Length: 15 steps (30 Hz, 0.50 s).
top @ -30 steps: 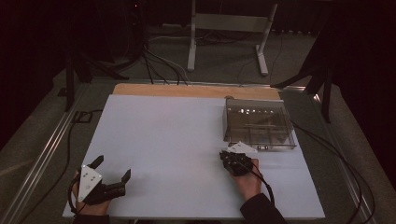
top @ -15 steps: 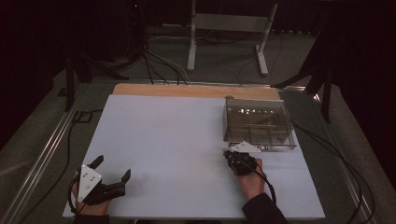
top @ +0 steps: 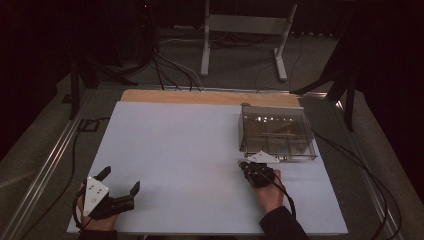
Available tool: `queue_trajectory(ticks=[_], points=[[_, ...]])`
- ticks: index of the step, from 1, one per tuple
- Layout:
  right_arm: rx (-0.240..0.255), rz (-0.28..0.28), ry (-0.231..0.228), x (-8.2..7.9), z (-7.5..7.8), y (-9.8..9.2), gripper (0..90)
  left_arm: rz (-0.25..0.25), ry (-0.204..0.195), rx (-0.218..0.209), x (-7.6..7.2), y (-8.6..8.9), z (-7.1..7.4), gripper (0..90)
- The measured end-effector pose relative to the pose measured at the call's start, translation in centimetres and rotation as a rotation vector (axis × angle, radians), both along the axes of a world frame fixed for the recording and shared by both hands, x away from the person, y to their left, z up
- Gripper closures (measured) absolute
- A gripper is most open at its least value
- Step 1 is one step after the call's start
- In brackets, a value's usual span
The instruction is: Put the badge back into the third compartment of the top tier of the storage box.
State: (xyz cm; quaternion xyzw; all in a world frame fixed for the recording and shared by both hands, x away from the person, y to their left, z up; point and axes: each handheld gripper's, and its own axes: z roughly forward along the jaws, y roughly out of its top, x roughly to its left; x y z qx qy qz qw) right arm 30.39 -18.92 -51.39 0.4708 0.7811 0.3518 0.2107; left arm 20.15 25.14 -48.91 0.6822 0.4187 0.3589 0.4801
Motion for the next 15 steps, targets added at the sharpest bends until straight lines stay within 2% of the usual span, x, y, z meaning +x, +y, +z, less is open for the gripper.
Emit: queue_trajectory(ticks=[15], points=[[0.039,0.045,0.012,-0.54,0.55,-0.48,88.0,-0.001,0.000,0.002,-0.02,-0.02,0.00,0.4]])
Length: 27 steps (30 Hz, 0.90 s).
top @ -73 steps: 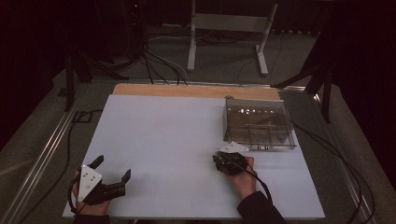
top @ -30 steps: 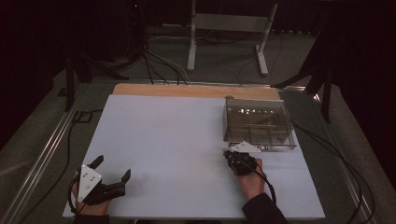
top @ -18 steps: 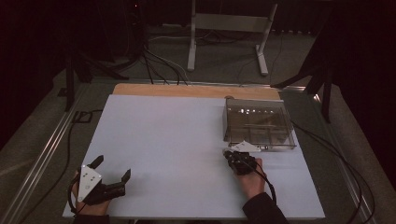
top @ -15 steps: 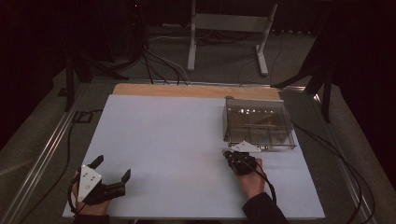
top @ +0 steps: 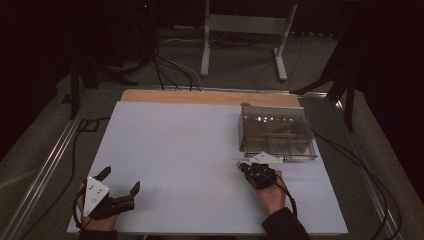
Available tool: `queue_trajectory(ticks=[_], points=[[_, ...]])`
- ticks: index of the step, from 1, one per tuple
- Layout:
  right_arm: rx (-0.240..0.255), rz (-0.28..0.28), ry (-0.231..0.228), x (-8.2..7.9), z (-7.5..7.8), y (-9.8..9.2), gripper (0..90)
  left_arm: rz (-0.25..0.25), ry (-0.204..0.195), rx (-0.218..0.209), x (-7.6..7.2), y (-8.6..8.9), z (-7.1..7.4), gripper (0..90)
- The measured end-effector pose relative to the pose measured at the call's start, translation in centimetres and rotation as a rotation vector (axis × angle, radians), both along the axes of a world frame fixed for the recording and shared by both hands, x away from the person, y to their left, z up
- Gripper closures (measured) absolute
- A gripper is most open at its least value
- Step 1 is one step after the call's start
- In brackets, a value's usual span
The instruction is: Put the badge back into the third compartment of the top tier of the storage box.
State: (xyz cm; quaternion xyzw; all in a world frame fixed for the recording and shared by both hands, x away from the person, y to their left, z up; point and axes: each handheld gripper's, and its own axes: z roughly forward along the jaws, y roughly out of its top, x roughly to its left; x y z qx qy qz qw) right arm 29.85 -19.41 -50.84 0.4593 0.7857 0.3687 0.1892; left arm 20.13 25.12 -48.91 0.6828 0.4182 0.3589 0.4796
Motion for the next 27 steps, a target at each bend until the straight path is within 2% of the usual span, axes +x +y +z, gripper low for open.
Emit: queue_trajectory(ticks=[10,27], points=[[0.020,0.001,0.002,-0.4,0.1,-1.0,87.9,-0.001,0.000,0.001,0.0,0.0,0.0,0.4],[0.015,0.033,0.012,-1.1,0.7,-2.0,88.0,0.000,0.000,0.003,0.0,0.0,0.0,0.4]])
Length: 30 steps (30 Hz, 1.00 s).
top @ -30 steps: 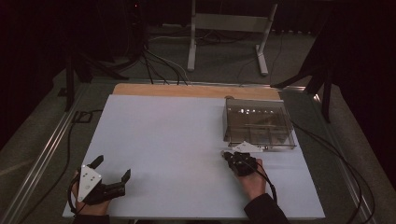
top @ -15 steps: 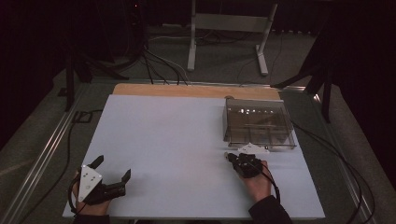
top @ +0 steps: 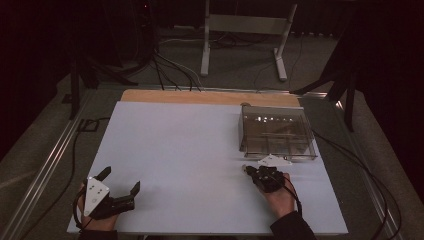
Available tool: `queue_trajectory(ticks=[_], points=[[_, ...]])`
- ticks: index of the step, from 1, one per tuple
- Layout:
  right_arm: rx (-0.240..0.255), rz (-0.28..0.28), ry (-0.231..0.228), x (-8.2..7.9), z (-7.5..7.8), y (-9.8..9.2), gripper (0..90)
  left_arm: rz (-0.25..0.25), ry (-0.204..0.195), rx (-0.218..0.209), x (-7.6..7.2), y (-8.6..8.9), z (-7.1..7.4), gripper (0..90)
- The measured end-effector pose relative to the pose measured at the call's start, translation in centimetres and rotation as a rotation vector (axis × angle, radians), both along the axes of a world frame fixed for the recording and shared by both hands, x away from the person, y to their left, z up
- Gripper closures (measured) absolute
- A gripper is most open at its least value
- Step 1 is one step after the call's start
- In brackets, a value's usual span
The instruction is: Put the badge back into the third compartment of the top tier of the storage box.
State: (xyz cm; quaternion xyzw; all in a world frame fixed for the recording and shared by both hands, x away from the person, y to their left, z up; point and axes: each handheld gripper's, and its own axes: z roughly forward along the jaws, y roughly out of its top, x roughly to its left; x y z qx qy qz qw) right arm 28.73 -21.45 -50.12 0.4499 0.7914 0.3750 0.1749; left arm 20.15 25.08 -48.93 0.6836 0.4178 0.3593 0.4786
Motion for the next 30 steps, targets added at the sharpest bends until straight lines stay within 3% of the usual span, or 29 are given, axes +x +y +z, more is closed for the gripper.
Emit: queue_trajectory(ticks=[11,30], points=[[0.012,0.015,0.004,-0.4,0.6,-0.9,88.0,0.001,-0.001,0.000,0.0,0.0,0.0,0.4],[0.044,-0.005,-0.004,-0.9,2.4,-3.4,88.0,0.002,0.000,-0.001,0.0,0.0,0.0,0.4]])
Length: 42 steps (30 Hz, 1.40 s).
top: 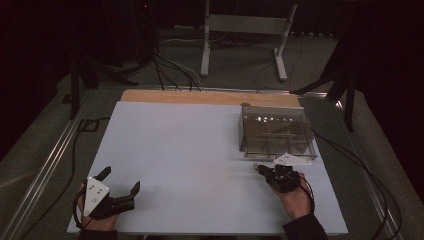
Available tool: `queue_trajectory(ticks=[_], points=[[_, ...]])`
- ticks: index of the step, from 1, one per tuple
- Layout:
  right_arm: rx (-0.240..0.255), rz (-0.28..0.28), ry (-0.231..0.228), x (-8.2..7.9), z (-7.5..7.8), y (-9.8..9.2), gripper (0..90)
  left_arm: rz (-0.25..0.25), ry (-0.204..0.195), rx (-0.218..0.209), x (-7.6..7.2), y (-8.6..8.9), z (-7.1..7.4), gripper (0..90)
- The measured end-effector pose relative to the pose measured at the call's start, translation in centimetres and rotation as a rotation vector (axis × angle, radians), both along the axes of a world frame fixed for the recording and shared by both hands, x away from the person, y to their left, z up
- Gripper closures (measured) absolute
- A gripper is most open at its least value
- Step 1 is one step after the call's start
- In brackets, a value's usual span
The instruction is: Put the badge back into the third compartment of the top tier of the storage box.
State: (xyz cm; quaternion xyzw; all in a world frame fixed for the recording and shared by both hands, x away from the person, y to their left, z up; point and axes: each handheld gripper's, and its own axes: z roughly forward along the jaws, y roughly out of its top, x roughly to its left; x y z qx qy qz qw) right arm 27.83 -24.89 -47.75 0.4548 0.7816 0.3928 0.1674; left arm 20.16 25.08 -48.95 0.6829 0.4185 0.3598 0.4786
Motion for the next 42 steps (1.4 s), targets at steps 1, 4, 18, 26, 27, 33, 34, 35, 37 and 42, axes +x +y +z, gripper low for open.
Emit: queue_trajectory(ticks=[1,4,18,26,27,33,34,35,37,42], points=[[0.001,0.001,0.000,0.0,0.1,-0.1,88.0,0.000,0.000,0.000,0.0,0.0,0.0,0.4],[0.003,0.000,0.000,-0.1,0.3,-0.4,88.0,0.002,0.001,0.001,0.0,0.0,0.0,0.4],[0.024,0.001,-0.005,-0.5,1.2,-1.6,88.0,0.003,0.000,0.001,0.0,0.0,0.0,0.4],[0.032,0.006,-0.018,-0.8,2.0,-1.9,88.0,0.003,0.000,0.002,0.0,0.0,0.0,0.4],[0.034,0.005,-0.019,-0.8,2.1,-1.9,88.0,0.003,0.000,0.002,0.0,0.0,0.0,0.4],[0.045,0.003,-0.028,-0.8,2.7,-2.2,88.0,0.002,0.000,0.003,0.0,0.0,0.0,0.4],[0.049,0.001,-0.029,-0.8,2.8,-2.3,88.0,0.002,0.001,0.003,0.0,0.0,0.0,0.4],[0.049,0.001,-0.029,-0.8,2.8,-2.3,88.0,0.002,0.001,0.003,0.0,0.0,0.0,0.4],[0.056,-0.001,-0.030,-0.8,3.1,-2.5,88.0,0.002,0.000,0.003,0.0,0.0,0.0,0.4],[0.065,-0.001,-0.033,-0.8,3.4,-2.8,88.0,0.003,0.002,0.005,0.0,-0.1,0.0,0.4]])
